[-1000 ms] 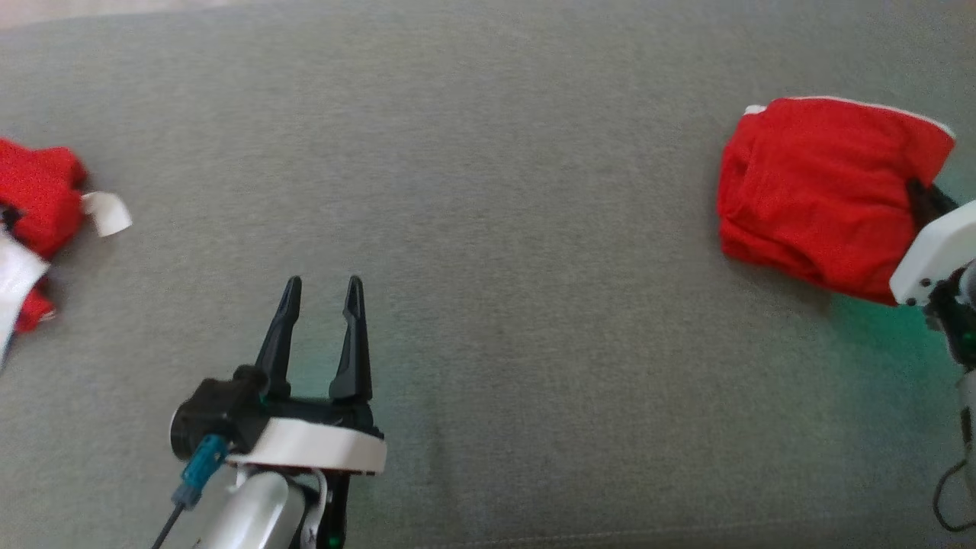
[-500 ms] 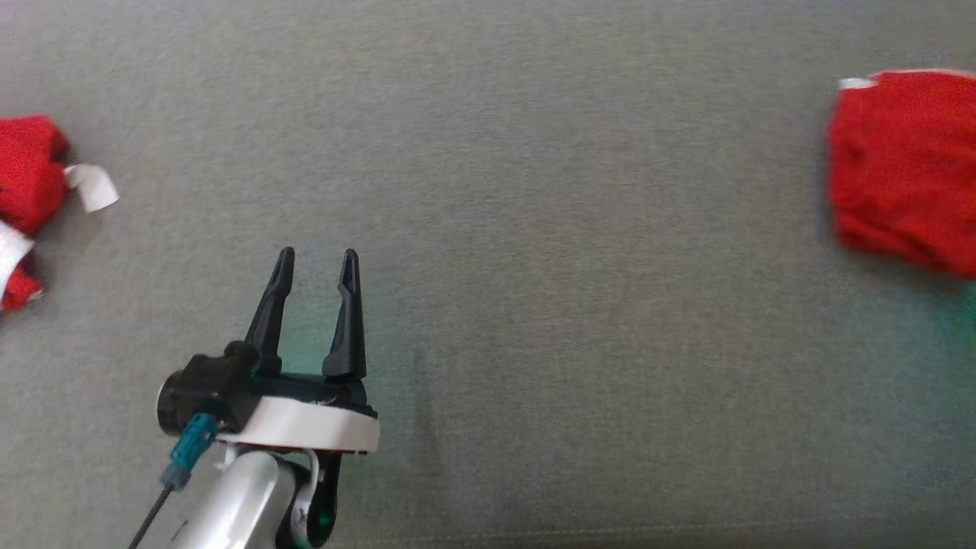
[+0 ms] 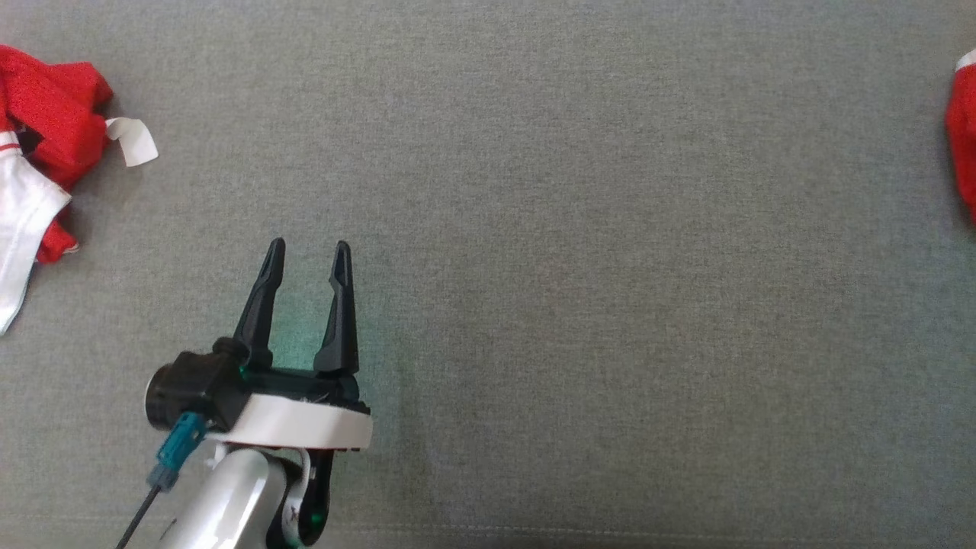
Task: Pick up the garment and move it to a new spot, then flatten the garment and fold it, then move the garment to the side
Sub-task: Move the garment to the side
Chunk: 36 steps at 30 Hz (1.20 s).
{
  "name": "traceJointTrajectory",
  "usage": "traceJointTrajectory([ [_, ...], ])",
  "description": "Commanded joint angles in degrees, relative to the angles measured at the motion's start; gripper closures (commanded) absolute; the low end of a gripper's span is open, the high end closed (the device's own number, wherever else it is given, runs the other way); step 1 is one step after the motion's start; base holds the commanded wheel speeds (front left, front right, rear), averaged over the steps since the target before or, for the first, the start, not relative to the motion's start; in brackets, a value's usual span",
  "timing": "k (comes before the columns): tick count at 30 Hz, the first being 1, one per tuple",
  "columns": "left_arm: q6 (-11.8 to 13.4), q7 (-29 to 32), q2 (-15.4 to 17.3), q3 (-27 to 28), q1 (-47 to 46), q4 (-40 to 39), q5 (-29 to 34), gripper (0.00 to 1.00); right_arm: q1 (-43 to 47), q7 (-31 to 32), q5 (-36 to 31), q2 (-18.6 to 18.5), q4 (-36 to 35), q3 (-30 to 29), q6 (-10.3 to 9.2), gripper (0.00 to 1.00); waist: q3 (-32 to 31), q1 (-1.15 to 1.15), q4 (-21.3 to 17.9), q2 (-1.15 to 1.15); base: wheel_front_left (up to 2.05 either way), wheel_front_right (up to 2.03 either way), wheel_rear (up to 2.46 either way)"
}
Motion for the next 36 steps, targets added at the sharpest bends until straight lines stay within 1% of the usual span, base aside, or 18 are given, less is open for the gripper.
traceJointTrajectory([
  [1,0.6,0.1,1.3,2.0,-1.2,-1.9,0.6,0.00,-1.2,-1.0,-1.0,-1.8,-1.6,-0.1,0.37,0.00,0.2,-0.01,0.0,0.00,0.00,0.00,0.00],
  [6,0.8,-0.1,1.2,2.0,-1.1,-1.4,0.4,0.00,-1.9,-5.0,-5.2,-0.3,-2.4,-0.3,0.37,0.00,-0.3,-0.01,-0.7,0.00,0.00,0.00,0.00],
  [10,0.9,-0.2,1.1,2.0,-0.8,-1.1,0.1,0.00,-2.4,-6.3,-5.8,1.1,-3.3,0.6,0.37,0.00,-1.1,-0.01,-1.6,0.00,0.00,0.00,0.00],
  [15,0.6,-0.6,0.9,2.2,-0.6,-0.2,-0.5,0.00,-3.1,-7.5,-4.9,3.7,-6.6,5.2,0.37,0.00,-3.2,-0.01,-3.4,0.00,0.00,0.00,0.00],
  [19,0.0,-1.0,0.6,2.7,-0.9,1.5,-1.5,0.00,-2.6,-8.8,-2.4,6.9,-9.9,9.7,0.37,0.00,-6.0,-0.01,-4.6,0.00,0.00,0.00,0.00],
  [26,-0.6,-1.9,0.6,4.5,0.0,6.7,-3.4,0.00,2.0,-13.1,1.5,13.3,-14.8,17.9,0.37,0.00,-12.5,-0.01,-6.9,0.00,0.00,0.00,0.00],
  [32,-0.6,-2.6,0.1,6.2,2.8,9.4,-4.9,0.00,8.8,-18.6,1.7,19.5,-16.5,19.6,0.37,0.00,-17.2,-0.01,-8.0,0.00,0.00,0.00,0.00],
  [36,-0.3,-2.8,-0.1,6.8,5.4,10.5,-5.8,0.00,14.8,-22.2,0.2,23.5,-17.1,20.1,0.37,0.00,-19.7,-0.01,-8.2,0.00,0.00,0.00,0.00],
])
